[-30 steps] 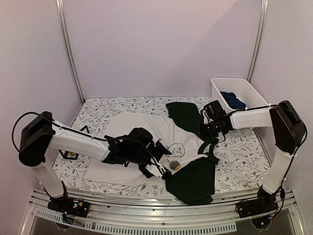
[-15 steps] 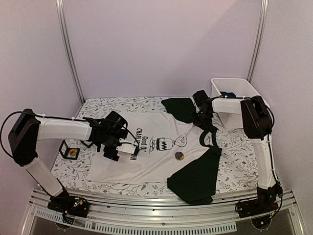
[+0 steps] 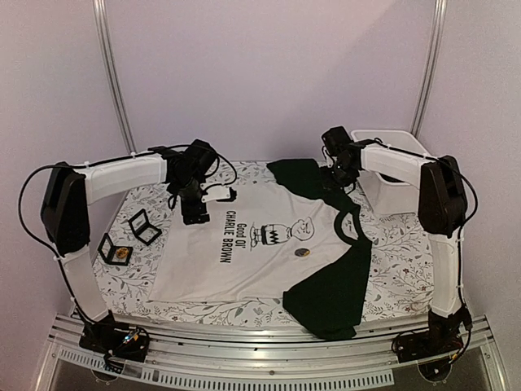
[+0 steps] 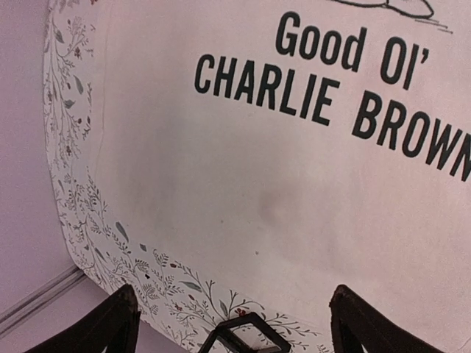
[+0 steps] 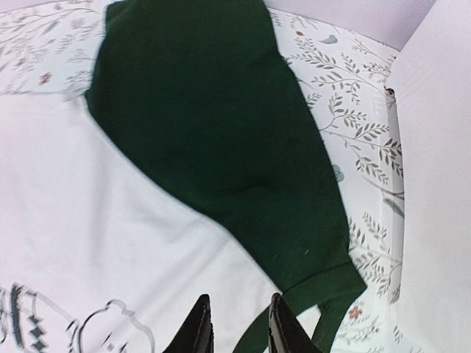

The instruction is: Pin the brooch onto the clothing

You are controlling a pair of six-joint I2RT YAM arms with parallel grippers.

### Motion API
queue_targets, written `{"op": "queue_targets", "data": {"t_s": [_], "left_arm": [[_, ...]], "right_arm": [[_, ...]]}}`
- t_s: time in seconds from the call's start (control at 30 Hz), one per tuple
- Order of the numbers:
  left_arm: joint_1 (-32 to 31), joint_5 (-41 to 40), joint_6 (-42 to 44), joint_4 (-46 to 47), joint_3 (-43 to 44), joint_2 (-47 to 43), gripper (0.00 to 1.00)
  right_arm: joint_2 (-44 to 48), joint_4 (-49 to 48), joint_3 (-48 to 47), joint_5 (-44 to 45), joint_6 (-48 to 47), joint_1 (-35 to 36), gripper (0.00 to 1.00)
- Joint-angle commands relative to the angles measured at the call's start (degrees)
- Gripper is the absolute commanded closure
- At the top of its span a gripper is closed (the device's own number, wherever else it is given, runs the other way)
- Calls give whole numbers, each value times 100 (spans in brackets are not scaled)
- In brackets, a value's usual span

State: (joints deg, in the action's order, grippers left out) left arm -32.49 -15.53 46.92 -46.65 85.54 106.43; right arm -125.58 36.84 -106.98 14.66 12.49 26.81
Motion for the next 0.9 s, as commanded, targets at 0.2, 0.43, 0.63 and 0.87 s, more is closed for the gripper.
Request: {"op": "queue_targets", "data": {"t_s": [0.2,0.43,0.63,0.87], "left_arm": [[338,-365,-732,935,-133,932,14],[418,-903,-1025,1991,-426,1310,14],[477,-1592,-777,2527,-797,1659,15],[929,-1717,-492,2730,-740,1650,14]], "right_arm": [[2285,163,3000,-417,1741,1276,89],[2580,336,4411,-609,3322,2342,100],[2442,258,5389,-1054,4043,2480,100],[3303,632,6531,-1323,4856,2595,100]]}}
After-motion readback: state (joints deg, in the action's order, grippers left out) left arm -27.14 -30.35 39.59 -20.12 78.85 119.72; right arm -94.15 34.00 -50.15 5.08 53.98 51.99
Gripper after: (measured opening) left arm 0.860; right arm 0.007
